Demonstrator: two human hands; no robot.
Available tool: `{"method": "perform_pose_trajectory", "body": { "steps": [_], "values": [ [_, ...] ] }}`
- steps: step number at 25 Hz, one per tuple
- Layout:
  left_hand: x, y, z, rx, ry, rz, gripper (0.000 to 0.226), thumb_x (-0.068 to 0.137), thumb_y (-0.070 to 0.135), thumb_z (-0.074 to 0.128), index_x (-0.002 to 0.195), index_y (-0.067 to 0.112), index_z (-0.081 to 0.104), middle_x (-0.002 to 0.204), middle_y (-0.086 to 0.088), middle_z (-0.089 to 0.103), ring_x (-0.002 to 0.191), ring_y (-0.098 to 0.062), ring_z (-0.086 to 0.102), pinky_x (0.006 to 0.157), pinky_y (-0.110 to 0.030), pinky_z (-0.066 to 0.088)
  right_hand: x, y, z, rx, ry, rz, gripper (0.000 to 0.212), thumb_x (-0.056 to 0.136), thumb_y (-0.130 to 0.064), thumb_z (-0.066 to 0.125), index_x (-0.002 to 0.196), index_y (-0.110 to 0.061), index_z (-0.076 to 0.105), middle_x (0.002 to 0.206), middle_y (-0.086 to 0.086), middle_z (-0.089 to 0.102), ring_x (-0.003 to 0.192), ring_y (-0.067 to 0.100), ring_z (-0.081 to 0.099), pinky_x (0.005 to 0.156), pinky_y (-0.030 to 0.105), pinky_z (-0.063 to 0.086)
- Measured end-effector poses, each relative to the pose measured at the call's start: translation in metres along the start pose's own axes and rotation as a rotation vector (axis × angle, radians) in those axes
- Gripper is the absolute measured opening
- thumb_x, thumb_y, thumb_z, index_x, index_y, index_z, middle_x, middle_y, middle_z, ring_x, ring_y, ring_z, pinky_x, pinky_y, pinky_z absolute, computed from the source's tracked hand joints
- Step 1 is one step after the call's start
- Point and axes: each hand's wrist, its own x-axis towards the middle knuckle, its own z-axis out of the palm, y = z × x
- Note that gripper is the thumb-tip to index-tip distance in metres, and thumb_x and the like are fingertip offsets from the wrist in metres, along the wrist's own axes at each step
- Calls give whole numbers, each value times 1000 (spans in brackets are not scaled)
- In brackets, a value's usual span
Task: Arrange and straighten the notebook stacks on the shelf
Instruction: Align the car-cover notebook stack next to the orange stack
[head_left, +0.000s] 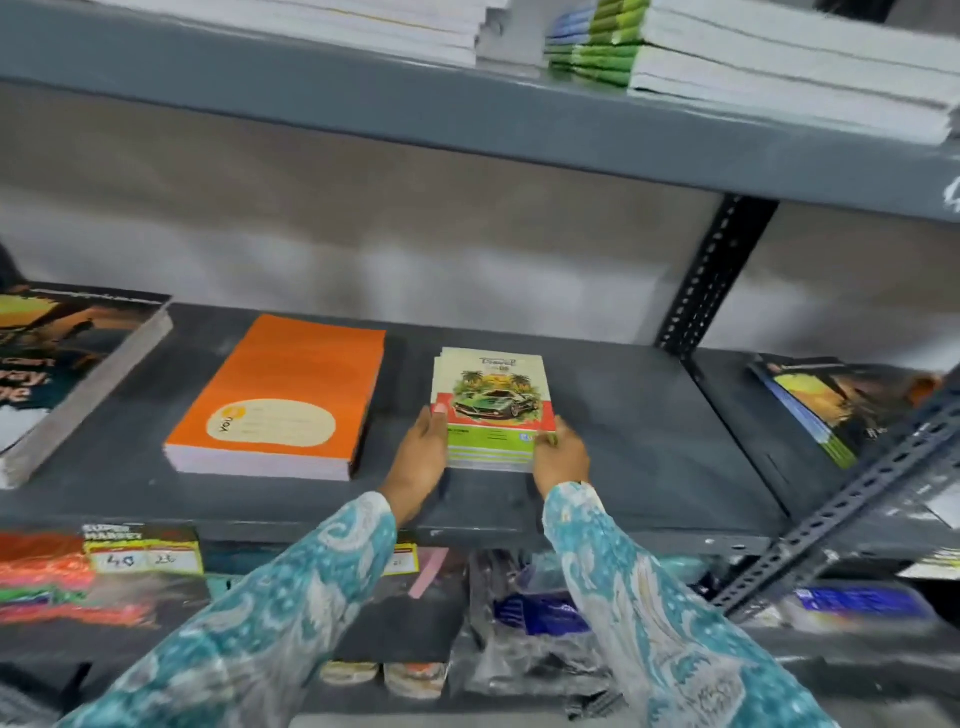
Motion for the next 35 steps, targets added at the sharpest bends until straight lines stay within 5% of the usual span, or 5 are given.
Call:
{"method": "perform_pose_trajectory", "body": {
  "steps": [10, 24, 28, 33, 35],
  "values": [
    [-11, -5, 5, -41, 54, 8, 50, 99, 45, 22, 120, 19, 58, 112, 3, 66, 108, -13, 57, 104, -30, 35, -4, 6, -1, 139, -75, 15, 46, 102, -20, 35, 148, -21, 29, 145, 8, 47, 134, 31, 42, 113, 41, 31],
    [-12, -5, 8, -160, 6, 122, 33, 102, 31, 23, 107, 20, 53, 99, 14, 60, 91, 10, 53, 78, -5, 38, -8, 7, 3, 235, -39, 6, 47, 102, -16, 37, 148, -18, 30, 143, 10, 49, 131, 30, 46, 111, 38, 34],
    [-11, -8, 5, -156, -45, 136, 36, 102, 34, 23, 120, 18, 49, 114, 8, 58, 107, -3, 53, 105, -24, 35, -3, 9, 5, 206, -52, -13, 48, 102, -18, 38, 149, -17, 27, 148, 9, 43, 135, 30, 41, 114, 38, 30],
    [2, -18, 1, 888, -39, 432, 56, 98, 39, 33, 147, 15, 20, 155, 0, 6, 146, -25, 10, 120, -46, 11, -9, 26, 13, -466, 184, -612, 52, 96, -28, 40, 140, -1, 39, 150, 14, 38, 143, 30, 29, 120, 40, 12],
    [7, -14, -6, 1192, -71, 709, 58, 95, 34, 44, 142, 4, 32, 154, -10, 22, 143, -30, 22, 115, -46, 22, -5, 33, 13, -680, 219, -874, 53, 87, -36, 45, 125, -2, 57, 136, 14, 57, 130, 30, 49, 113, 42, 19]
  ]
}}
